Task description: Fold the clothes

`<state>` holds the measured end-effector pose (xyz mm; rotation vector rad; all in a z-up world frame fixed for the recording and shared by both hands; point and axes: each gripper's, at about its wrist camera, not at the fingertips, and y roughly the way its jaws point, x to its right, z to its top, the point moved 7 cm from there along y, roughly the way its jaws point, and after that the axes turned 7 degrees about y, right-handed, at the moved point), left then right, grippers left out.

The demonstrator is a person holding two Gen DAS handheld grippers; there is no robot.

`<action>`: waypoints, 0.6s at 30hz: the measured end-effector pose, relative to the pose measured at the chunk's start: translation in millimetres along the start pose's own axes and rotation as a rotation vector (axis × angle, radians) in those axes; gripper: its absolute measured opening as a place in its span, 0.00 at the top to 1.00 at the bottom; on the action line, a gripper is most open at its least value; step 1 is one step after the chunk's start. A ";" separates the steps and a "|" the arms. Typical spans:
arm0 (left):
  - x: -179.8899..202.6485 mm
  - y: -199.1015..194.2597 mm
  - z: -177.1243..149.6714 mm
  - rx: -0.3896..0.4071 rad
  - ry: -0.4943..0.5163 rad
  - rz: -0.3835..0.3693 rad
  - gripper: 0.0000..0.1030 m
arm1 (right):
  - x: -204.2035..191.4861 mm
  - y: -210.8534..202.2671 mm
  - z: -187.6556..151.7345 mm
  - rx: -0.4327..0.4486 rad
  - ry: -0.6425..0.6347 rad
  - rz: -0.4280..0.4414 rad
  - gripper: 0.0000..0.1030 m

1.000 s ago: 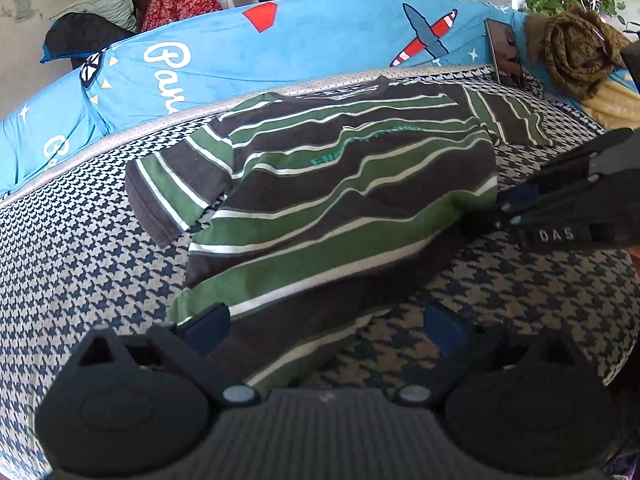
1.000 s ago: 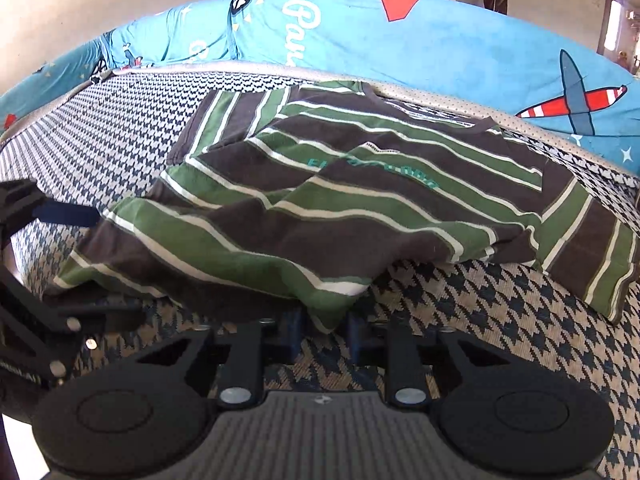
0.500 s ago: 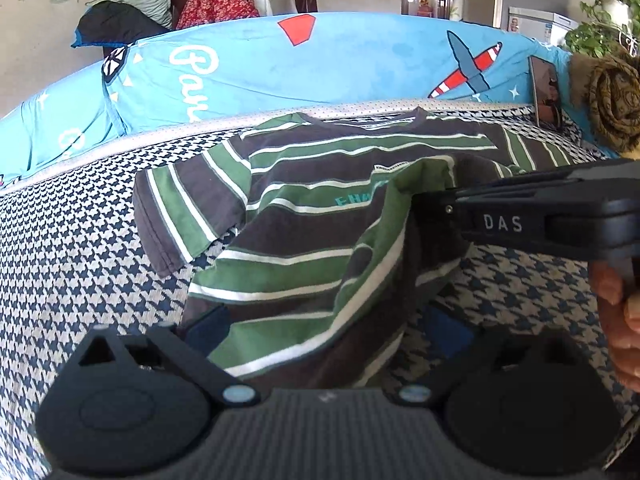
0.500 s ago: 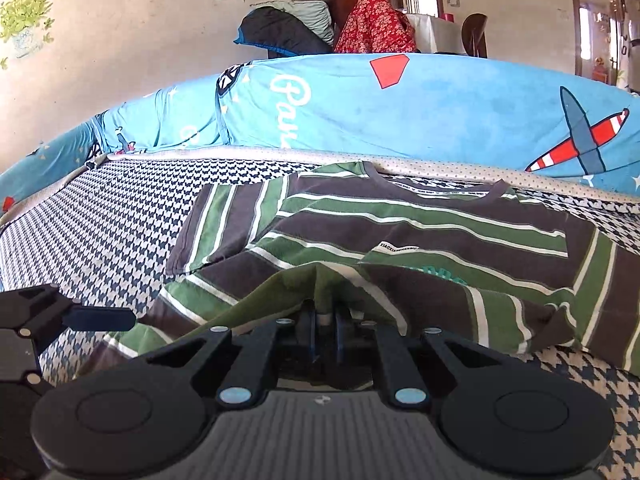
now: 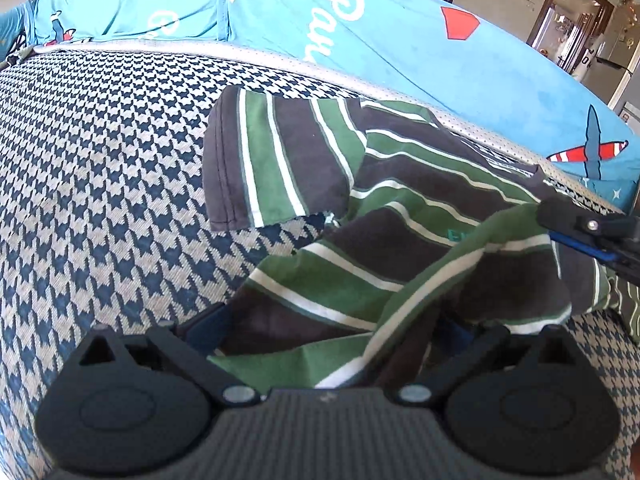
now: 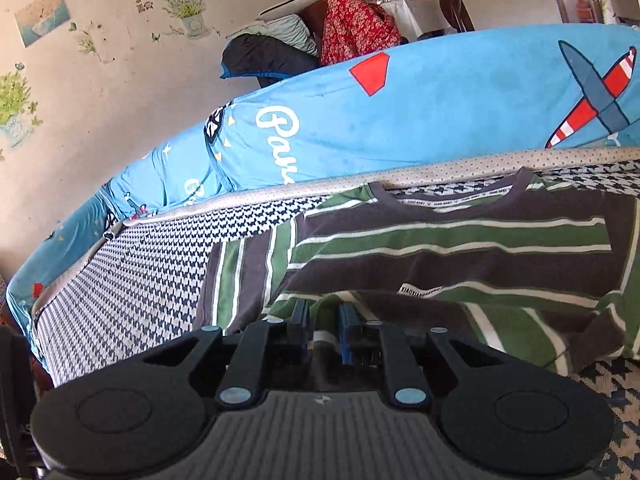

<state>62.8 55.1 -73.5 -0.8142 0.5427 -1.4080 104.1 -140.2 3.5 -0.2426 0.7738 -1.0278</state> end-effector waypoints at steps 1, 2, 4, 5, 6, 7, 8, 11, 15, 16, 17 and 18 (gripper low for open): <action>-0.7 0.6 0.9 0.001 -0.004 0.001 0.00 | 1.2 -5.0 3.3 0.010 0.003 0.008 0.85; -1.4 1.0 1.2 0.002 -0.010 0.001 0.00 | 3.0 -9.9 6.0 0.016 0.005 0.015 0.83; -3.0 0.5 1.7 0.003 -0.031 -0.002 0.00 | 8.7 -19.1 9.4 0.021 0.002 0.005 0.82; -3.5 0.4 2.0 0.003 -0.037 -0.003 0.00 | 12.0 -22.3 9.6 0.016 -0.004 -0.007 0.82; -3.9 0.3 2.4 0.003 -0.042 -0.004 0.00 | 15.7 -25.2 9.1 0.008 -0.013 -0.023 0.82; -4.3 0.3 2.7 0.003 -0.047 -0.005 0.00 | 19.4 -27.7 7.8 0.000 -0.026 -0.038 0.82; -4.0 -0.2 2.5 0.002 -0.049 -0.005 0.00 | 22.8 -30.1 6.1 -0.010 -0.043 -0.052 0.82; -3.4 -1.0 1.9 0.000 -0.056 -0.004 0.00 | 29.7 -37.0 -1.9 -0.042 -0.117 -0.082 0.80; -3.9 -1.0 1.8 -0.003 -0.069 -0.006 0.00 | 32.1 -44.6 -17.6 -0.085 -0.241 -0.094 0.73; -3.8 -0.8 1.9 -0.003 -0.070 -0.005 0.00 | 31.2 -45.0 -22.9 -0.098 -0.270 -0.089 0.71; -3.7 -0.7 2.1 -0.003 -0.072 -0.003 0.00 | 30.1 -44.5 -27.0 -0.109 -0.294 -0.088 0.70; -3.5 -0.6 2.2 -0.003 -0.073 -0.002 0.00 | 28.8 -43.4 -30.9 -0.118 -0.317 -0.090 0.70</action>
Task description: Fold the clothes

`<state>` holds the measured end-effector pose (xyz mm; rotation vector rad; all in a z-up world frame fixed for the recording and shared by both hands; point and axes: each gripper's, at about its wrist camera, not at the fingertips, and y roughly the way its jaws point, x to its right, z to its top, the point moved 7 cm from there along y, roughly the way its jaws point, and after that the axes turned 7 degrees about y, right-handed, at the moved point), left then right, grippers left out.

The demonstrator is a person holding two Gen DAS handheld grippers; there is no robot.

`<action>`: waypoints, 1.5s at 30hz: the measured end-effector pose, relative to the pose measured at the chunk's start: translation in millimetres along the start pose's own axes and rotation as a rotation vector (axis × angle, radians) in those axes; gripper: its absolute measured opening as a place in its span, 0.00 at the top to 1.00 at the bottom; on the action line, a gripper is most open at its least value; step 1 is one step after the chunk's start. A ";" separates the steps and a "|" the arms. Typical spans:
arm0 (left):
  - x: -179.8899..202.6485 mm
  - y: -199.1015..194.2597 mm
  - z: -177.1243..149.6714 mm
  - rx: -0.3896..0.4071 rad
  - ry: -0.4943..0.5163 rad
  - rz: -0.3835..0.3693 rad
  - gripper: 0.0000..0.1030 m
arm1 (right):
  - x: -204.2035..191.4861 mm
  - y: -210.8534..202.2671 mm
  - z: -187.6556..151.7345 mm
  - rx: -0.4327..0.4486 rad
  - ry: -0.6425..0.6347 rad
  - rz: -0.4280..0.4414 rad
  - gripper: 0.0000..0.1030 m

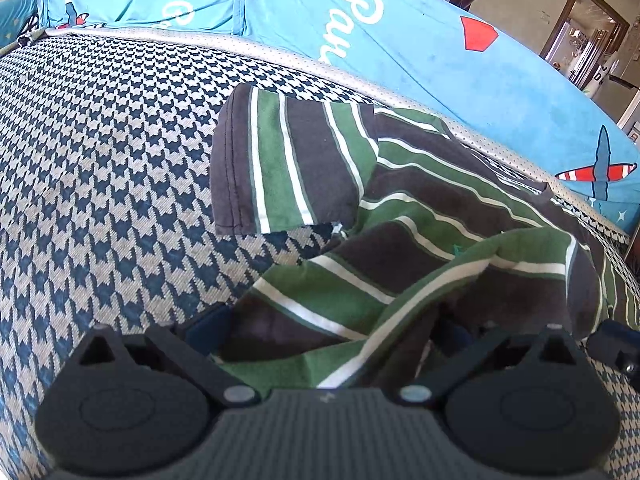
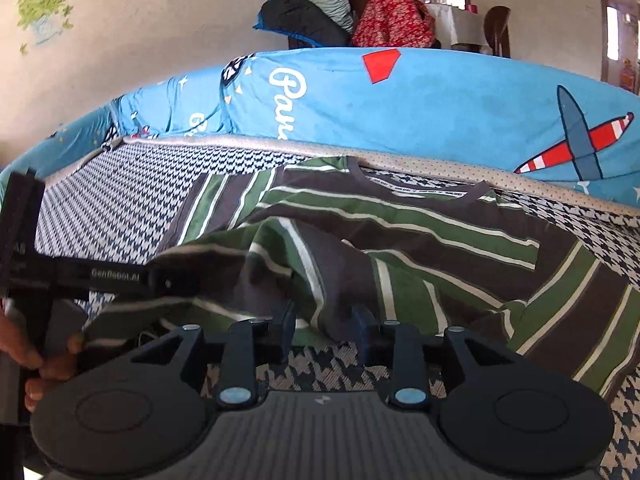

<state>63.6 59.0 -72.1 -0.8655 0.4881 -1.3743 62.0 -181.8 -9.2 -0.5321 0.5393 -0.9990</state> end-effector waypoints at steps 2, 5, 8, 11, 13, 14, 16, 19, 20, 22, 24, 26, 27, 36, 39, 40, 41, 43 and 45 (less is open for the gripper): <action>0.1 0.3 0.3 0.001 -0.001 0.002 0.00 | -5.3 5.4 -5.1 -0.016 -0.039 -0.004 0.68; -0.1 0.6 0.6 0.001 0.003 0.002 0.00 | -11.4 16.5 -8.8 -0.037 -0.069 -0.010 0.61; -1.5 0.7 1.2 0.001 0.001 0.002 0.00 | -17.3 25.9 -12.2 -0.049 -0.089 -0.011 0.59; -2.2 -0.5 1.1 0.000 -0.009 0.001 0.00 | -22.0 34.0 -15.1 -0.053 -0.104 -0.022 0.60; -1.8 -1.9 1.3 0.004 -0.012 -0.001 0.00 | -25.0 36.8 -15.6 -0.056 -0.109 -0.024 0.74; -1.0 -3.3 1.5 0.008 -0.009 -0.002 0.00 | -25.9 36.0 -14.9 -0.057 -0.105 -0.020 0.90; 2.0 -8.3 2.7 0.027 0.013 -0.001 0.00 | -26.2 32.5 -12.4 -0.058 -0.084 -0.001 0.92; 7.2 -19.0 4.7 0.061 0.054 -0.001 0.00 | -21.5 23.1 -4.9 -0.055 0.008 0.054 0.93; 9.0 -22.9 4.9 0.072 0.065 -0.004 0.00 | -16.8 17.3 0.2 -0.045 0.074 0.085 0.93; 12.8 -29.9 5.6 0.093 0.085 -0.012 0.00 | -6.3 4.0 10.3 -0.012 0.212 0.151 0.93; 15.6 -37.7 4.3 0.109 0.098 -0.017 0.00 | 0.4 -9.8 18.7 0.029 0.322 0.220 0.93; 18.1 -45.7 1.9 0.121 0.106 -0.024 0.00 | 4.2 -23.4 25.9 0.069 0.409 0.287 0.93; 19.7 -50.0 0.2 0.124 0.110 -0.030 0.00 | 3.2 -29.6 28.4 0.086 0.432 0.316 0.94; 41.4 -78.9 -24.2 0.155 0.196 -0.113 0.00 | -6.0 -10.7 22.9 0.034 0.473 0.225 0.95; 43.9 -71.8 -32.2 0.129 0.204 -0.101 0.00 | 1.9 -7.0 19.4 0.029 0.474 0.156 0.93; 42.9 -69.6 -33.2 0.123 0.200 -0.095 0.00 | 5.9 -11.3 20.1 0.047 0.479 0.146 0.93; 41.3 -67.4 -34.1 0.117 0.196 -0.088 0.00 | 10.7 -16.5 19.3 0.061 0.488 0.134 0.93; 36.0 -63.6 -35.2 0.112 0.189 -0.054 0.00 | 19.5 -25.0 13.9 0.067 0.506 0.099 0.92; 29.5 -60.4 -35.3 0.105 0.176 -0.022 0.00 | 26.5 -32.3 4.9 0.055 0.519 0.056 0.91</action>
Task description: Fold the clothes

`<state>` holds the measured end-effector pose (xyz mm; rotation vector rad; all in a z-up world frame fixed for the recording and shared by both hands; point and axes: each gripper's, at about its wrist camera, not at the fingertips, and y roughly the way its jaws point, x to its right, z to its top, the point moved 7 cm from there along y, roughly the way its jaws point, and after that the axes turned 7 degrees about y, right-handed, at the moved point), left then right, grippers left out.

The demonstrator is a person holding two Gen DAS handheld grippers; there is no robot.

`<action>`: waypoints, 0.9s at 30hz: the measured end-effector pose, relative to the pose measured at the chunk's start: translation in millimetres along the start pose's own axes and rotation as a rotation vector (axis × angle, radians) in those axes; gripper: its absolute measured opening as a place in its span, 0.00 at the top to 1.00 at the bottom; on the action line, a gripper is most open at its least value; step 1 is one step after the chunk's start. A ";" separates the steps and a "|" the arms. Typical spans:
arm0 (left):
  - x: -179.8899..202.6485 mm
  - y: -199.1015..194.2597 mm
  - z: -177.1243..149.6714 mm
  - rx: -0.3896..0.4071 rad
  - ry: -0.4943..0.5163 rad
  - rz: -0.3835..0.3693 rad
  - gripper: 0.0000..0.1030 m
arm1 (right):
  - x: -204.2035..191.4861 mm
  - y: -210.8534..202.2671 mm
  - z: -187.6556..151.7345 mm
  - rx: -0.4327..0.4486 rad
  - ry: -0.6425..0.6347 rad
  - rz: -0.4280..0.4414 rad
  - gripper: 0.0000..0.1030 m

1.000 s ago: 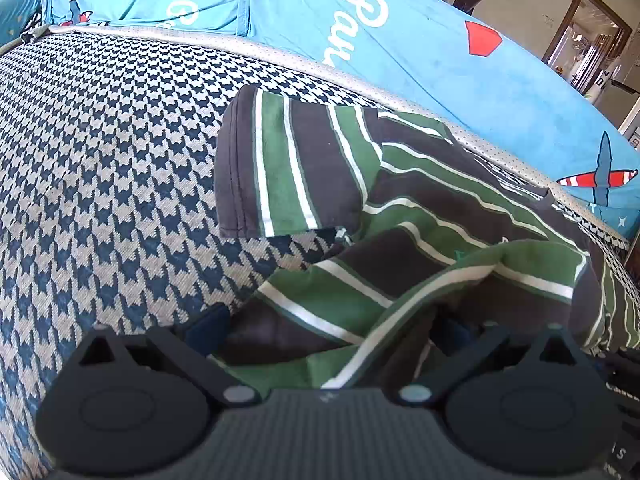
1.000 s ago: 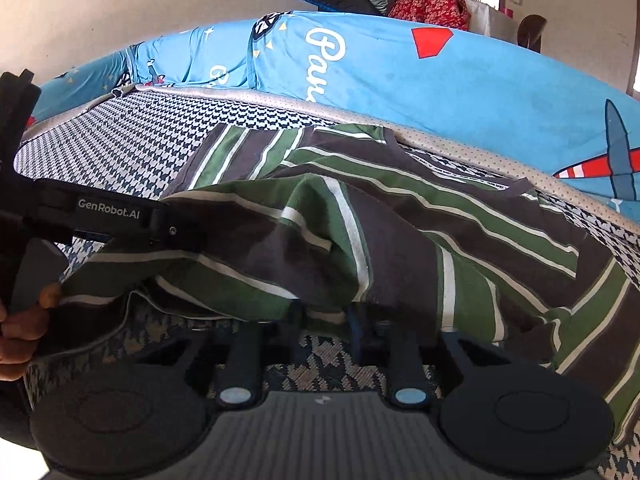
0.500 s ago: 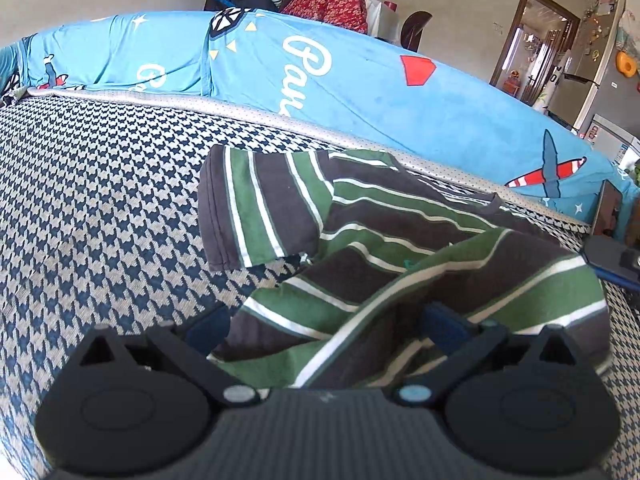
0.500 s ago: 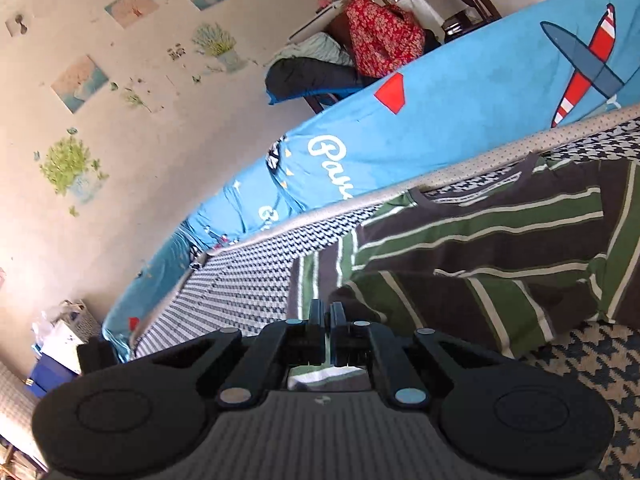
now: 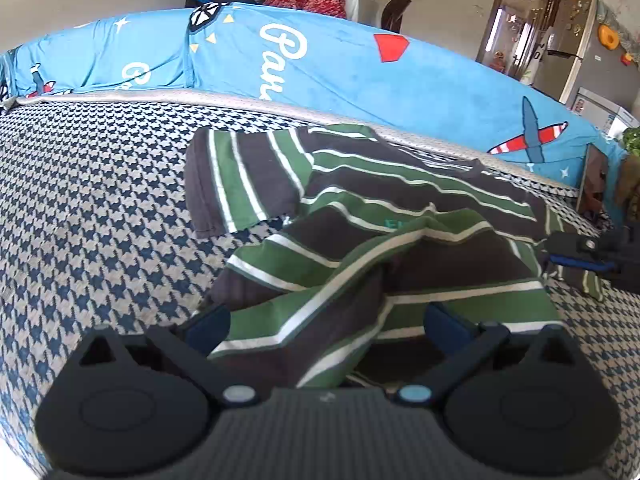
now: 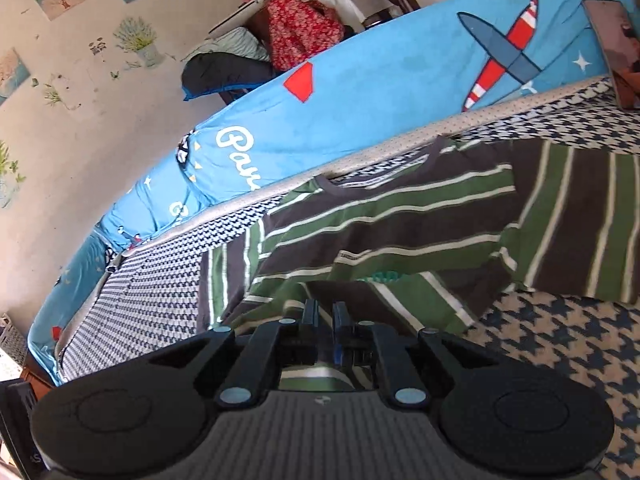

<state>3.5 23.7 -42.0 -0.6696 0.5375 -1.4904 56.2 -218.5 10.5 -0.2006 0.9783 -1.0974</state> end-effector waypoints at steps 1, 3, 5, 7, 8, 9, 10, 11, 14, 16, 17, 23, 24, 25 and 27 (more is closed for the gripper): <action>-3.8 1.0 -0.6 -0.004 -0.010 0.009 0.00 | 3.8 -4.4 -2.2 0.000 0.004 -0.014 0.90; -11.8 2.7 -1.7 -0.010 -0.034 0.021 0.00 | 6.3 -14.2 -7.4 0.004 -0.002 -0.020 0.86; -19.1 3.8 -3.2 -0.014 -0.043 0.050 0.00 | 4.8 -25.3 -15.5 0.015 -0.030 -0.032 0.76; -27.6 4.5 -4.7 -0.017 -0.059 0.072 0.00 | 0.2 -34.1 -26.2 0.019 -0.063 -0.037 0.74; -31.5 4.7 -5.6 -0.020 -0.072 0.075 0.00 | -3.2 -37.4 -32.5 0.018 -0.081 -0.034 0.74; -35.4 4.8 -6.5 -0.023 -0.084 0.078 0.00 | -7.4 -39.6 -39.1 0.016 -0.104 -0.030 0.74; -39.1 4.4 -8.1 -0.024 -0.098 0.078 0.00 | -12.3 -40.7 -46.0 0.011 -0.132 -0.025 0.74; -42.3 3.8 -9.7 -0.026 -0.111 0.078 0.00 | -17.1 -41.7 -52.9 0.006 -0.160 -0.021 0.74; -49.3 1.7 -14.6 -0.030 -0.133 0.079 0.00 | -31.8 -40.1 -72.9 -0.009 -0.258 -0.018 0.74; -52.2 0.3 -17.5 -0.032 -0.138 0.078 0.00 | -40.3 -37.7 -83.9 -0.008 -0.324 -0.026 0.74; -53.4 -0.3 -18.8 -0.034 -0.138 0.080 0.00 | -44.3 -35.2 -89.4 -0.008 -0.361 -0.032 0.74; -62.5 -1.9 -26.9 -0.045 -0.152 0.085 0.00 | -64.9 -11.9 -122.3 -0.037 -0.588 -0.084 0.74; -64.3 -1.5 -27.3 -0.047 -0.155 0.085 0.00 | -67.7 -8.1 -127.1 -0.042 -0.620 -0.090 0.74; -65.2 -1.2 -28.5 -0.049 -0.159 0.086 0.00 | -70.6 -4.3 -131.7 -0.047 -0.650 -0.092 0.74; -66.9 -0.6 -30.5 -0.053 -0.167 0.086 0.00 | -76.3 2.8 -140.4 -0.054 -0.709 -0.097 0.74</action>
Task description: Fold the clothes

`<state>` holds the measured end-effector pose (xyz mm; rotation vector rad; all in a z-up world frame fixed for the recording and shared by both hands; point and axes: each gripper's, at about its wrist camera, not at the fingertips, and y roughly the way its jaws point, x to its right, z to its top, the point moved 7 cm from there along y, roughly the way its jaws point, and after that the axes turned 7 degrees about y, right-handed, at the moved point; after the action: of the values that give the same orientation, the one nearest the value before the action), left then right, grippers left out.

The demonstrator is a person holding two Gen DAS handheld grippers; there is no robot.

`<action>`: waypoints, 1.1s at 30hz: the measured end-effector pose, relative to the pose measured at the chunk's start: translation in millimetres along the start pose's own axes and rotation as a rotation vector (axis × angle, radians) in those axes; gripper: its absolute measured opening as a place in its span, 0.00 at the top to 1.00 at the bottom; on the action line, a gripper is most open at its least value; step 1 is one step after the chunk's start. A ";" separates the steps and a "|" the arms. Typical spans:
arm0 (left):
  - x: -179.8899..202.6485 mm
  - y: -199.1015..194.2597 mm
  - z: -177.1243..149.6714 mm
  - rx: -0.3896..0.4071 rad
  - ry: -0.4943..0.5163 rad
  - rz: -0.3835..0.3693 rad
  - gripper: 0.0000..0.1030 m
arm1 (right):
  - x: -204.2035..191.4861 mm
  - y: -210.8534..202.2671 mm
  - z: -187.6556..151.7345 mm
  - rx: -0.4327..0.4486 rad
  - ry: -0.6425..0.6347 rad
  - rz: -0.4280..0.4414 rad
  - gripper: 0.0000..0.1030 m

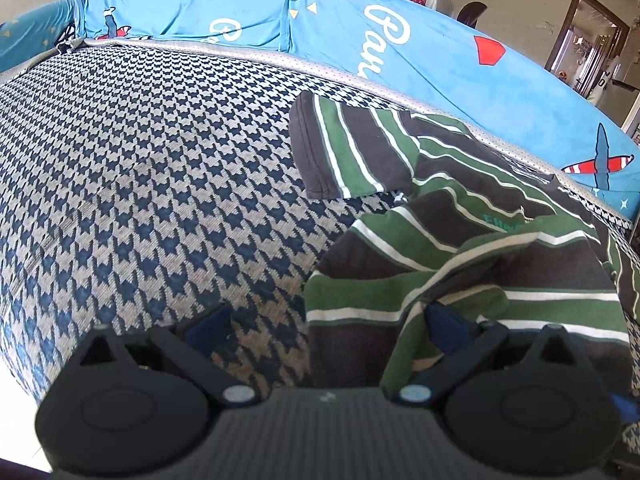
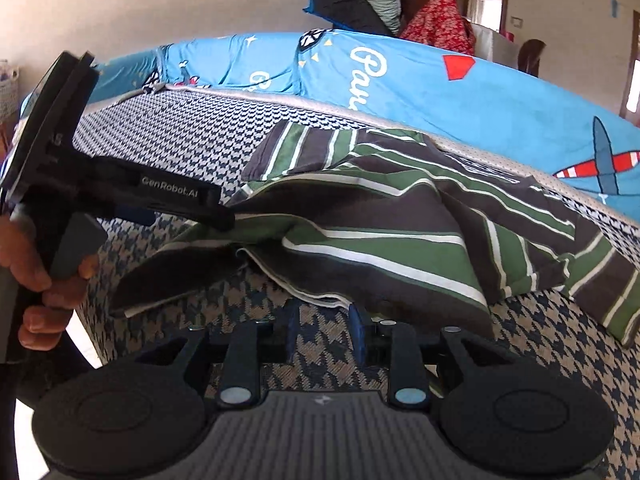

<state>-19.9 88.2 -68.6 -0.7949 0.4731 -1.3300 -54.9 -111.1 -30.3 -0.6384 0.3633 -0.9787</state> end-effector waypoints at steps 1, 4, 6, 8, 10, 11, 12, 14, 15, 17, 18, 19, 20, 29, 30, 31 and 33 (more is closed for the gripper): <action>-1.4 0.2 -0.1 -0.001 -0.003 0.001 0.00 | -4.2 3.1 -1.0 -0.002 -0.026 -0.007 0.74; -5.3 0.8 0.5 -0.001 -0.012 0.001 0.00 | -12.5 12.7 -2.6 -0.007 -0.092 -0.024 0.74; -7.1 1.1 1.4 -0.001 -0.015 0.000 0.00 | -15.7 19.1 -3.0 -0.007 -0.129 -0.044 0.72; -8.1 1.3 1.8 -0.001 -0.016 -0.004 0.00 | -15.6 23.0 -2.9 -0.001 -0.159 -0.069 0.71; -8.1 2.0 1.8 -0.002 -0.013 -0.006 0.00 | -15.7 26.8 -2.9 0.004 -0.186 -0.090 0.71; -8.0 2.4 1.8 -0.002 -0.012 -0.006 0.00 | -16.3 28.5 -3.1 0.004 -0.198 -0.094 0.71; -7.9 2.8 1.8 -0.003 -0.011 -0.006 0.00 | -17.5 29.8 -3.3 0.005 -0.209 -0.094 0.71; -9.5 5.2 3.1 -0.005 -0.012 -0.006 0.00 | -21.4 32.0 -4.1 0.006 -0.229 -0.087 0.71; -9.8 5.9 2.7 -0.006 -0.013 -0.005 0.00 | -23.4 33.1 -4.5 0.007 -0.239 -0.083 0.71; -10.1 6.6 3.0 -0.006 -0.016 -0.006 0.00 | -27.4 36.2 -4.6 0.015 -0.267 -0.089 0.70; -10.3 7.0 3.3 -0.007 -0.018 -0.006 0.00 | -29.0 38.2 -4.3 0.021 -0.281 -0.097 0.70; -10.3 7.3 3.6 -0.007 -0.018 -0.006 0.00 | -30.5 40.4 -4.0 0.028 -0.293 -0.104 0.70; -10.3 7.8 3.8 -0.008 -0.017 -0.006 0.00 | -31.7 42.5 -3.4 0.034 -0.301 -0.111 0.70; -12.4 10.2 4.1 -0.012 -0.011 -0.004 0.00 | -46.0 50.0 -2.9 0.070 -0.442 -0.192 0.67; -12.8 10.3 4.4 -0.013 -0.013 -0.005 0.00 | -47.3 48.2 -3.4 0.071 -0.457 -0.196 0.67; -13.1 10.5 4.6 -0.014 -0.016 -0.006 0.00 | -48.9 46.4 -4.0 0.076 -0.470 -0.191 0.67; -13.6 10.9 4.6 -0.015 -0.017 -0.004 0.00 | -50.2 48.0 -4.3 0.084 -0.482 -0.188 0.67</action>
<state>-12.1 102.9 -75.4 -0.8192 0.4683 -1.3234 -52.2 -50.6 -64.4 -0.8163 -0.1651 -0.9767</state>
